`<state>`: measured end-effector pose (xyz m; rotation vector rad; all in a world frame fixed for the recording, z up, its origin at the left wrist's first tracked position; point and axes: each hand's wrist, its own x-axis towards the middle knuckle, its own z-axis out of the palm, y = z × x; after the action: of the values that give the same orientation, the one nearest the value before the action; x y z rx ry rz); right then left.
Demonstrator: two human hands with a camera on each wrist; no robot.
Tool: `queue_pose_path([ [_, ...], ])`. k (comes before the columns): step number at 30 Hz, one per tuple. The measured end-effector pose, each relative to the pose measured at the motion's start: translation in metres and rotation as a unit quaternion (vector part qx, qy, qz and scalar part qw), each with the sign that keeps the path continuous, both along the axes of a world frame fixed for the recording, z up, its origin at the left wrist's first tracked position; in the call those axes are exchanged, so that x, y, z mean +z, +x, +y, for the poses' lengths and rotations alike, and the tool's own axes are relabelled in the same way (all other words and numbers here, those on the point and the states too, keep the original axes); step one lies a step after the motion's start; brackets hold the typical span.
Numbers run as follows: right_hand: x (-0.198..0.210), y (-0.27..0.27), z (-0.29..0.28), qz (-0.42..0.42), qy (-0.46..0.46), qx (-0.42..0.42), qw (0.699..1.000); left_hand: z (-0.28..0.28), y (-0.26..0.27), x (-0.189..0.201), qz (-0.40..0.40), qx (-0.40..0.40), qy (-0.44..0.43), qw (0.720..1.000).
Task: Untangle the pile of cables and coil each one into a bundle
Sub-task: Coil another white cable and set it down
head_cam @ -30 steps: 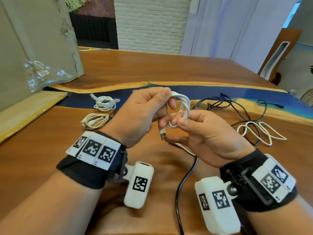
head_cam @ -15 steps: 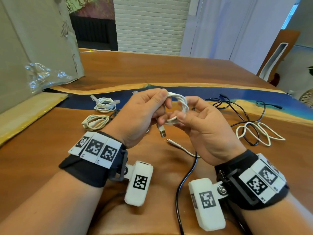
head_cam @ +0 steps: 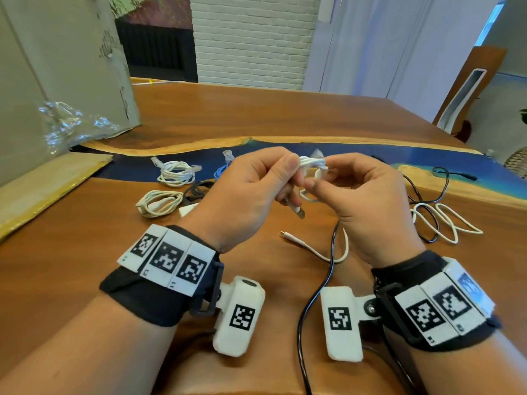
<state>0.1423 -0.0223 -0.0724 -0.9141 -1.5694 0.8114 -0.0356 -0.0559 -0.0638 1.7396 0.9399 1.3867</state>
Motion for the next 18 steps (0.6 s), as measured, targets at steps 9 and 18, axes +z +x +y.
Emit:
queue_pose_path([
  [9,0.010,0.004,-0.001,0.200,-0.205,0.166,0.944,0.000,-0.011,0.006,0.051,0.053,0.020,0.997],
  [18,0.014,0.017,0.003,0.141,-0.175,0.159,0.961,0.001,-0.016,0.010,-0.145,0.048,-0.060,0.986],
])
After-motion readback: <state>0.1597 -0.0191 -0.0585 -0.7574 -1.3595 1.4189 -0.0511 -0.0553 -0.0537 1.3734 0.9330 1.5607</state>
